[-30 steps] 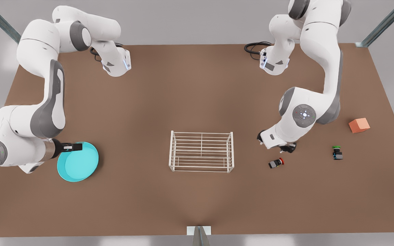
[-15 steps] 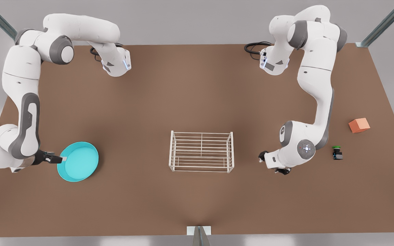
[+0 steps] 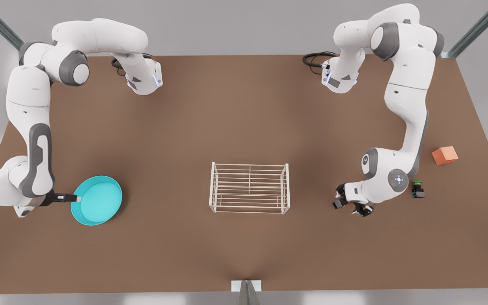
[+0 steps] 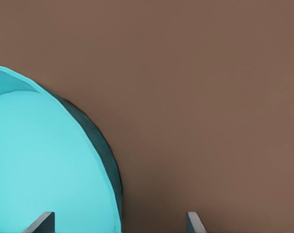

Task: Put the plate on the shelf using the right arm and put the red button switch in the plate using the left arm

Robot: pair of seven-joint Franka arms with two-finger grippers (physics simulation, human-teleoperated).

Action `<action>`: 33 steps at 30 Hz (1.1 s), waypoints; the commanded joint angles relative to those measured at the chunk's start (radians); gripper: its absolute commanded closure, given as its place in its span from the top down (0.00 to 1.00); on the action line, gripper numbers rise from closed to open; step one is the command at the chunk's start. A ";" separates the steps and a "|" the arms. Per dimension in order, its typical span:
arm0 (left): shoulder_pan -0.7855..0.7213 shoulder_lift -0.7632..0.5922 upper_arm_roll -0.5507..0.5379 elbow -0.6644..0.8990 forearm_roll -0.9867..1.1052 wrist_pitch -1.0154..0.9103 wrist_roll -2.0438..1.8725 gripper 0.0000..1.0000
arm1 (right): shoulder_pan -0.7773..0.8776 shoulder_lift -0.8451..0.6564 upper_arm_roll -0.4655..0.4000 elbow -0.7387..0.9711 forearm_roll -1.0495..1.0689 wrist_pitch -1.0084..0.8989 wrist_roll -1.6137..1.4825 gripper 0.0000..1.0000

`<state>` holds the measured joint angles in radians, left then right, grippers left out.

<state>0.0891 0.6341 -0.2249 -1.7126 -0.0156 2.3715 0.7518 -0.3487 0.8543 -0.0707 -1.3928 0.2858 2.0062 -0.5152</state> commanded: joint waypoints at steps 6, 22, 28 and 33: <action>-0.003 0.012 -0.002 -0.033 0.008 0.049 0.265 1.00 | 0.017 0.002 0.006 0.001 0.006 0.037 -0.252 0.54; -0.009 0.067 -0.001 -0.053 0.017 0.190 0.268 1.00 | 0.054 0.000 0.005 0.005 0.003 0.031 -0.250 0.12; -0.006 0.081 -0.001 -0.059 0.019 0.204 0.270 1.00 | 0.056 -0.110 0.002 0.005 -0.004 -0.092 -0.215 0.12; 0.001 0.081 0.002 -0.071 0.045 0.204 0.270 1.00 | 0.143 -0.224 -0.001 0.003 -0.017 -0.207 -0.088 0.13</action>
<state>0.0895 0.7154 -0.2227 -1.7852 0.0183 2.5656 0.9807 -0.2162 0.6457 -0.0729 -1.3900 0.2827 1.8957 -0.7104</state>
